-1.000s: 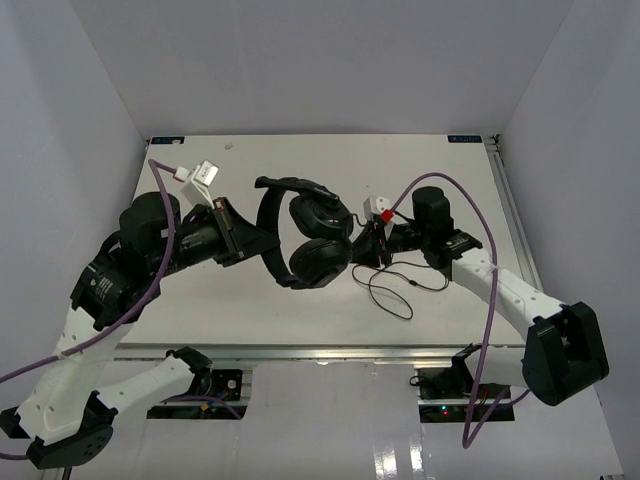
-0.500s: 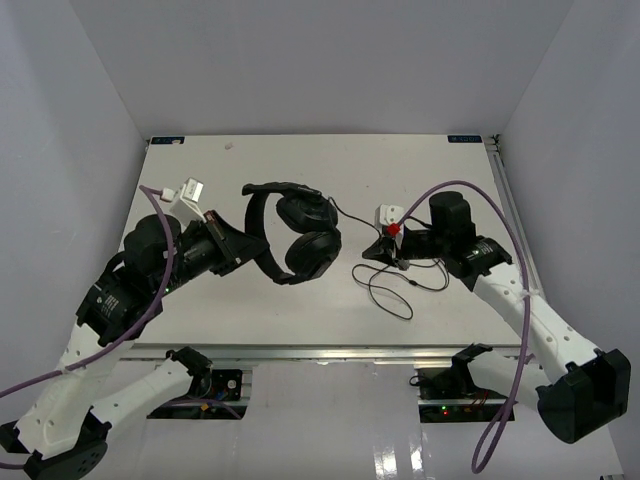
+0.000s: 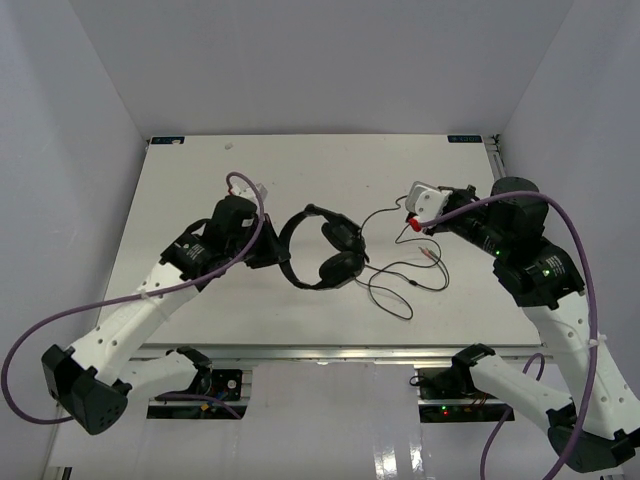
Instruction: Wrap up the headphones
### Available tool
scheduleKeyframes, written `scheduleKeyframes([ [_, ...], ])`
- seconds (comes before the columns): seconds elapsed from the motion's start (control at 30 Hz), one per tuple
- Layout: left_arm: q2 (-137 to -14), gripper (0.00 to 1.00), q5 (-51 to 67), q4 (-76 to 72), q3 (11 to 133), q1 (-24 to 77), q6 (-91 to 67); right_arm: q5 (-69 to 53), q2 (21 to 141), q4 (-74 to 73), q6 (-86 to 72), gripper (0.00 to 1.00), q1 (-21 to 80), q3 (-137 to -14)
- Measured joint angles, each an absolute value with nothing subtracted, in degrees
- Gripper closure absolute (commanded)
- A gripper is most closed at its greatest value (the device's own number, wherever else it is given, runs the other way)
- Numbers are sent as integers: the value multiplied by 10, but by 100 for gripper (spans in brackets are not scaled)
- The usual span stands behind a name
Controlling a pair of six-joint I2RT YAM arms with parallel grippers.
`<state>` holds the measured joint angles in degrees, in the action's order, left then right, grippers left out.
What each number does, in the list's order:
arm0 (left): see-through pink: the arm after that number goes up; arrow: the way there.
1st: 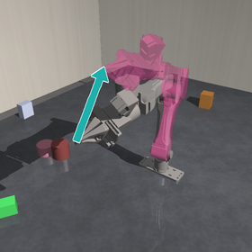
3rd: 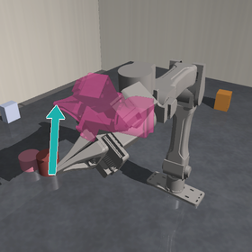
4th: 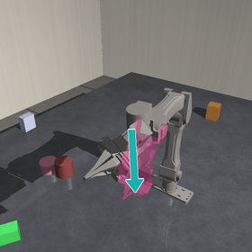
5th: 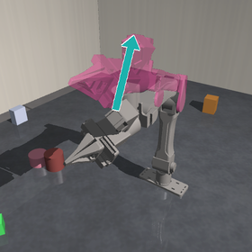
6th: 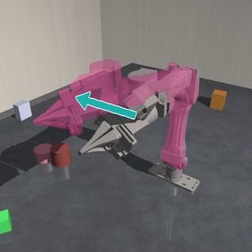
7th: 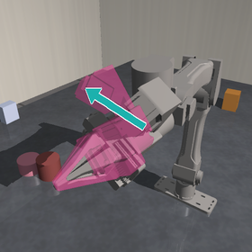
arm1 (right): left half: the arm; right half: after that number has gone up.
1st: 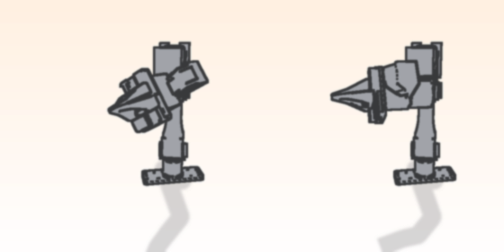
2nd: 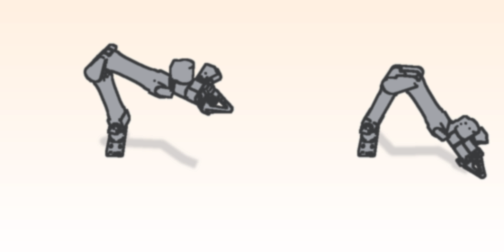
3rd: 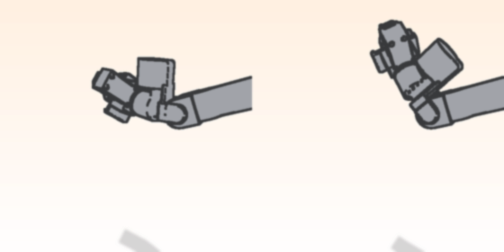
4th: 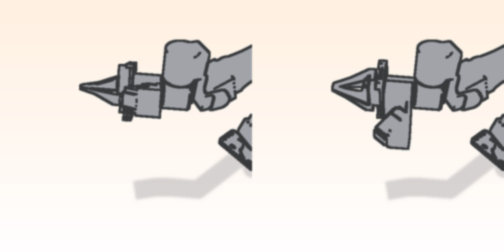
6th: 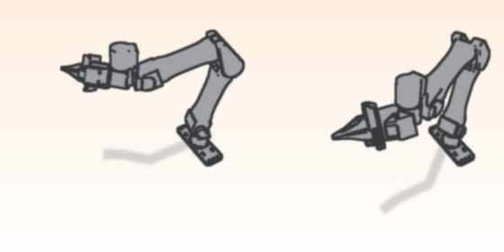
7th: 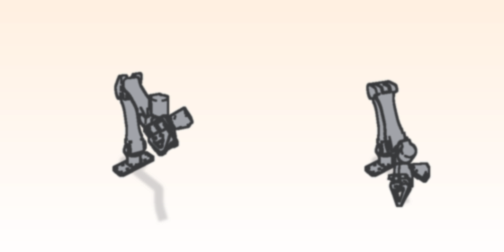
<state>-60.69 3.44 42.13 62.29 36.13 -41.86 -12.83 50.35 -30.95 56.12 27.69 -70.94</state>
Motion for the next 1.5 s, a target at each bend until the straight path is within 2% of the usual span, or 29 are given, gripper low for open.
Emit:
scheduleKeyframes([
  [0.23,-677,100,85,435,597,374,-330,-88,545,-269,605,92,307,-767],
  [0.53,-712,100,134,431,597,448,-271,-3,612,-181,624,92,460,-765],
  [0.8,-729,100,138,419,597,486,-263,42,674,-130,602,92,470,-799],
  [1.5,-716,100,141,366,588,503,-276,126,711,-64,504,92,500,-715],
])
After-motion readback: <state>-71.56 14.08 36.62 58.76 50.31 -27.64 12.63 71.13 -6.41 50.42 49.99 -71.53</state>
